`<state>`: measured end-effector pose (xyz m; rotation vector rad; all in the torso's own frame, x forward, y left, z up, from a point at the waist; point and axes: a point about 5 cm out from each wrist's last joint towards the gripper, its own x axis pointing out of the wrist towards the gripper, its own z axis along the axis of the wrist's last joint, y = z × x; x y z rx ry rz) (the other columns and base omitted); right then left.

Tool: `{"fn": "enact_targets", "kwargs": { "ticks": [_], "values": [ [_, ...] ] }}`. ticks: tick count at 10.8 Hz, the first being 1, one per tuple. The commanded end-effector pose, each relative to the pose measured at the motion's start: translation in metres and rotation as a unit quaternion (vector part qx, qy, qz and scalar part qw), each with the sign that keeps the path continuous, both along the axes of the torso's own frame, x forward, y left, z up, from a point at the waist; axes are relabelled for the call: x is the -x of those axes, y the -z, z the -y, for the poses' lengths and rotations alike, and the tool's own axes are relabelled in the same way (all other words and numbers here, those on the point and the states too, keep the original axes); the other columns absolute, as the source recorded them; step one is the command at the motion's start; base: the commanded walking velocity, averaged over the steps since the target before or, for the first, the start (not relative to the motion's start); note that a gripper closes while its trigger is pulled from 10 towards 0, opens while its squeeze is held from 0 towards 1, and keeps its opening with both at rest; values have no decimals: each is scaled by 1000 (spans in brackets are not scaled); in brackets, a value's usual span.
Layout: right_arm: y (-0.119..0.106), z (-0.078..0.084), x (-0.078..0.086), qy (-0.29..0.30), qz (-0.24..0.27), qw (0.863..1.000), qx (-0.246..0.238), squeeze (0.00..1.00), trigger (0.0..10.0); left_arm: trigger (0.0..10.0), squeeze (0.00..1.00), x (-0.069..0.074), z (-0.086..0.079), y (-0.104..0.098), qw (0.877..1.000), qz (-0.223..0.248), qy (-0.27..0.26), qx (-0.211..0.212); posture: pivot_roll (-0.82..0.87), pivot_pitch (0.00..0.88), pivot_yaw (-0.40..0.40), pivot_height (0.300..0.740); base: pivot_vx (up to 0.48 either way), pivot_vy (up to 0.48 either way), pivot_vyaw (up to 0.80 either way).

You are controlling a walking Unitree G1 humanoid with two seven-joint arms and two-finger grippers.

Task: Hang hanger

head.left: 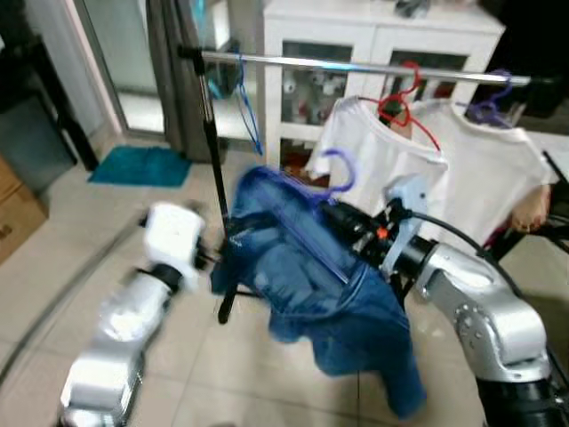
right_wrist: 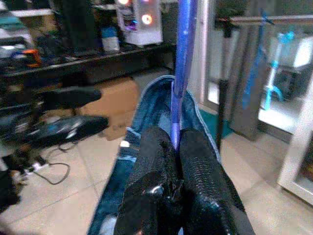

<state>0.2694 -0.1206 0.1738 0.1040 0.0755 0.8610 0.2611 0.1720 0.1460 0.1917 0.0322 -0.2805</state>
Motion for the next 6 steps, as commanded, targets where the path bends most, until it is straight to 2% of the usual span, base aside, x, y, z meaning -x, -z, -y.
{"fn": "enact_targets", "kwargs": {
  "ticks": [1,3,4,5,6],
  "values": [
    [-12,0,2,-22,22,999,-10,0,0,10000,1000,-7,-5,-8,1000,22,-12,-3,-101,0,12,740,0,0,0],
    [-18,-1,5,-52,27,998,-21,0,0,10000,1000,-18,-11,-6,999,19,-23,-21,-103,0,11,740,0,0,0],
    [-20,-1,7,-63,29,997,-23,0,0,10000,996,-23,-9,5,1000,-13,-16,-9,-105,0,10,740,0,0,0],
    [-22,-1,7,-67,31,997,-23,0,0,10000,757,-23,-3,17,998,-53,15,7,-110,0,14,740,0,0,0],
    [-24,-1,8,-71,33,997,-25,0,0,0,0,-24,0,30,996,-85,21,19,-116,0,21,740,0,0,0]
  ]
}}
